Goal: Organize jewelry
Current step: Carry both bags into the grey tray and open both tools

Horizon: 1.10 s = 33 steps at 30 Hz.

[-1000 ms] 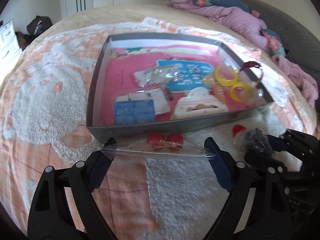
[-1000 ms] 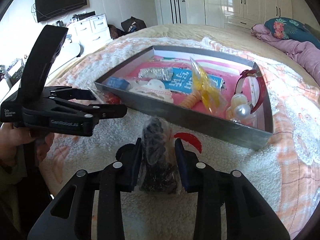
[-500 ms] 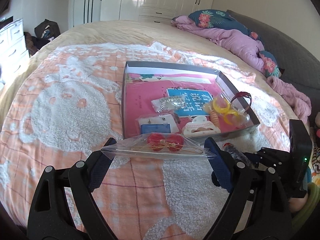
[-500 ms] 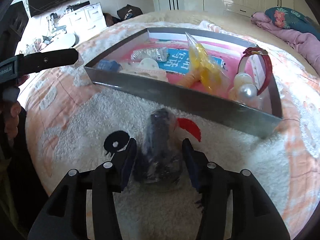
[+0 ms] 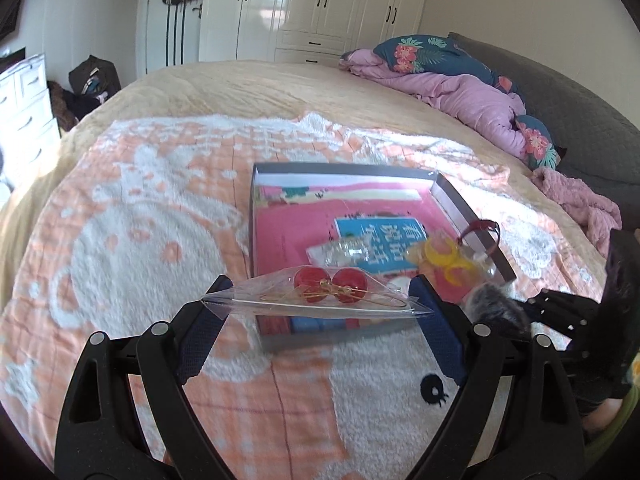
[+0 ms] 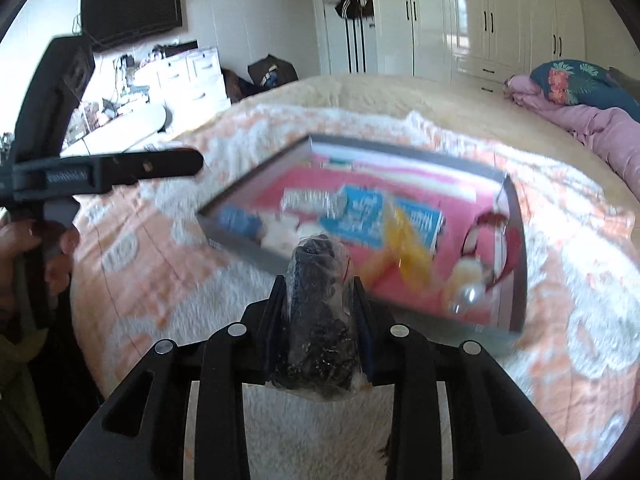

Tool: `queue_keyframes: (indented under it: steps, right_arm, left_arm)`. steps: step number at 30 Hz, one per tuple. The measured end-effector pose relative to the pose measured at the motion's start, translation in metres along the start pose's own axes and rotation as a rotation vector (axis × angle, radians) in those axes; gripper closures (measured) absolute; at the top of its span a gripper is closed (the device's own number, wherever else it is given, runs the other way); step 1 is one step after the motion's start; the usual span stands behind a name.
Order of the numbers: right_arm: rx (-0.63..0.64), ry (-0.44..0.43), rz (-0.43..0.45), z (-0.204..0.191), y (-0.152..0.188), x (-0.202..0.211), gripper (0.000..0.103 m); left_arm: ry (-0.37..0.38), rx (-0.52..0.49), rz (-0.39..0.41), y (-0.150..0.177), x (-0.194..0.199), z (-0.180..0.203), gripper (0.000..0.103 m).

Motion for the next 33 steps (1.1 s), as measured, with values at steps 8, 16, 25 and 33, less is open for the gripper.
queue_keyframes:
  steps: [8,16,25,33]
  right_arm:
    - [0.02,0.01,0.027,0.01,-0.031,-0.005,0.073]
    - [0.011,0.022,0.014,0.03,-0.039,-0.028,0.073]
    - [0.002,0.039,0.022,0.044,-0.045,-0.036,0.073]
    - [-0.039,0.037,0.085,0.042,-0.047,-0.004,0.05]
  left_arm:
    - [-0.026,-0.044,-0.006,-0.018,-0.021,0.003,0.021]
    - [-0.024,-0.042,-0.029,-0.019,-0.041,0.003,0.021]
    - [0.003,-0.064,-0.071,-0.007,-0.057,0.014,0.021]
    - [0.003,-0.09,-0.098,0.001,-0.058,0.021,0.019]
Point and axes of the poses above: each gripper's, at about its wrist camera, not at the fingertips, and x roughly against the way its jaws point, z to its right, y to its underside, the point moved 8 cm from there along -x, roughly the way its jaws point, and after that the axes turned 12 degrees about -y, right-handed, at the moved point
